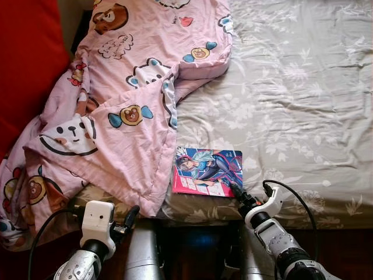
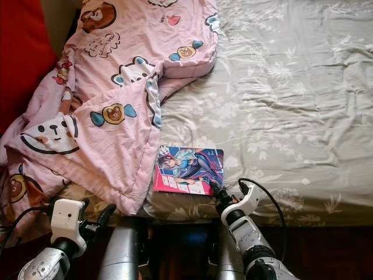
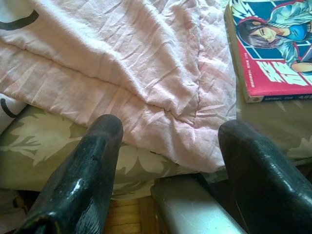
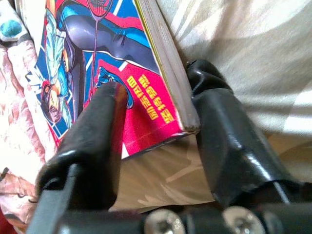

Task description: Clean up the room

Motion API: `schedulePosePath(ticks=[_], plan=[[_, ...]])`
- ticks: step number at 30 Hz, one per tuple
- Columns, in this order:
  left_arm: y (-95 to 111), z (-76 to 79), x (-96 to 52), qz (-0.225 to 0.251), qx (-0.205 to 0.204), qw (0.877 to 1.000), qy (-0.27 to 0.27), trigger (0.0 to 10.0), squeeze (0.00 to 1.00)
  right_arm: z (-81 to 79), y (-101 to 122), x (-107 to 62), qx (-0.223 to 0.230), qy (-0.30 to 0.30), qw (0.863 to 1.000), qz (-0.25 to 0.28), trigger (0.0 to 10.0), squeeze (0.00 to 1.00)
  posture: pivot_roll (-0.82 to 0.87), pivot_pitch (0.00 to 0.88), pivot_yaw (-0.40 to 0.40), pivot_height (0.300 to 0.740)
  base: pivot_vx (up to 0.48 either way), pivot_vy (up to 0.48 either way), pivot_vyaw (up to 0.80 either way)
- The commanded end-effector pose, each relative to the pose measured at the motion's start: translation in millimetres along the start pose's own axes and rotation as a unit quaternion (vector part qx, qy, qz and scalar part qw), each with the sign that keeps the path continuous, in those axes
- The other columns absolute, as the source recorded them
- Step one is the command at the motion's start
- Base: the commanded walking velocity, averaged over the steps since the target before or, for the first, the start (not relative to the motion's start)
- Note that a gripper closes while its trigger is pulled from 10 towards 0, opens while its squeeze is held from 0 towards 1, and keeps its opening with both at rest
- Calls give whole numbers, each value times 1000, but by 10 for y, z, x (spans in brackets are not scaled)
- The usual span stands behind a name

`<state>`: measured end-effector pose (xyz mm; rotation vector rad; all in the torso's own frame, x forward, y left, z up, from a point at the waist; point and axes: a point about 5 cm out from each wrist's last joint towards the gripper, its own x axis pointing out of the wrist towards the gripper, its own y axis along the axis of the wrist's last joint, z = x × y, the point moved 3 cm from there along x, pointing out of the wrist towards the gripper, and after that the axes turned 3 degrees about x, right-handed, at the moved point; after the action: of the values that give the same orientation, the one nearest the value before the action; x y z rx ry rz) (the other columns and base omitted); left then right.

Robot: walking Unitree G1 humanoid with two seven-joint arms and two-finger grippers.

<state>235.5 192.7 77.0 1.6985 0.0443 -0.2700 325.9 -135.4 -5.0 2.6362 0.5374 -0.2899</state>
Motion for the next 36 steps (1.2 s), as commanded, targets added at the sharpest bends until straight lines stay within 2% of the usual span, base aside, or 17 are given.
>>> schedulePosePath(ticks=[1, 10, 15, 21, 23, 24, 25, 28, 30, 32, 33, 34, 36], plan=[[-127, -11, -38, -25, 3, 1000, 4, 10000, 0, 59, -330, -36, 30, -7, 998, -51, 0, 0, 249, 351, 60, 601, 0, 0, 0], [-109, 2, 25, -20, 8, 1000, 3, 10000, 0, 2, -362, -26, 35, 19, 998, -51, 0, 0, 248, 329, 56, 601, 0, 0, 0], [-118, 8, 86, -16, 10, 1000, 2, 10000, 0, -27, -293, -26, 37, 39, 998, -34, 0, 0, 232, 306, 56, 601, 0, 0, 0], [-130, 25, 205, -12, 10, 1000, 1, 10000, 0, -46, -228, -57, 14, 72, 997, -21, 0, 0, 206, 265, 53, 601, 0, 0, 0], [-171, 6, 309, -12, 10, 1000, 6, 10000, 0, -42, 82, -144, 7, 106, 992, 74, 0, 0, 173, 216, 48, 601, 0, 0, 0], [-171, 6, 309, -12, 10, 1000, 6, 10000, 0, -42, 82, -144, 7, 106, 992, 74, 0, 0, 173, 216, 48, 601, 0, 0, 0], [-190, -2, 338, -13, 10, 1000, 7, 10000, 0, -37, 156, -166, 1, 107, 990, 96, 0, 0, 162, 201, 46, 601, 0, 0, 0], [-225, -35, 393, -13, 7, 1000, 17, 10000, 0, -93, 264, -231, -53, 126, 982, 128, 0, 0, 144, 172, 41, 601, 0, 0, 0], [-237, -52, 415, -13, 4, 1000, 22, 10000, 0, -103, 302, -257, -67, 124, 980, 140, 0, 0, 131, 155, 36, 601, 0, 0, 0], [-265, -89, 465, -15, -8, 999, 33, 10000, 0, -145, 390, -334, -118, 114, 972, 168, 0, 0, 106, 129, 30, 601, 0, 0, 0], [-265, -89, 465, -15, -8, 999, 33, 10000, 0, -145, 390, -334, -118, 114, 972, 168, 0, 0, 106, 129, 30, 601, 0, 0, 0], [-282, -96, 508, -15, -17, 999, 39, 10000, 0, -182, 447, -388, -157, 104, 965, 182, 0, 0, 82, 91, 20, 601, 0, 0, 0], [-296, -91, 549, -13, -27, 999, 44, 10000, 0, -224, 487, -436, -214, 87, 954, 190, 0, 0, 76, 83, 18, 601, 0, 0, 0]])
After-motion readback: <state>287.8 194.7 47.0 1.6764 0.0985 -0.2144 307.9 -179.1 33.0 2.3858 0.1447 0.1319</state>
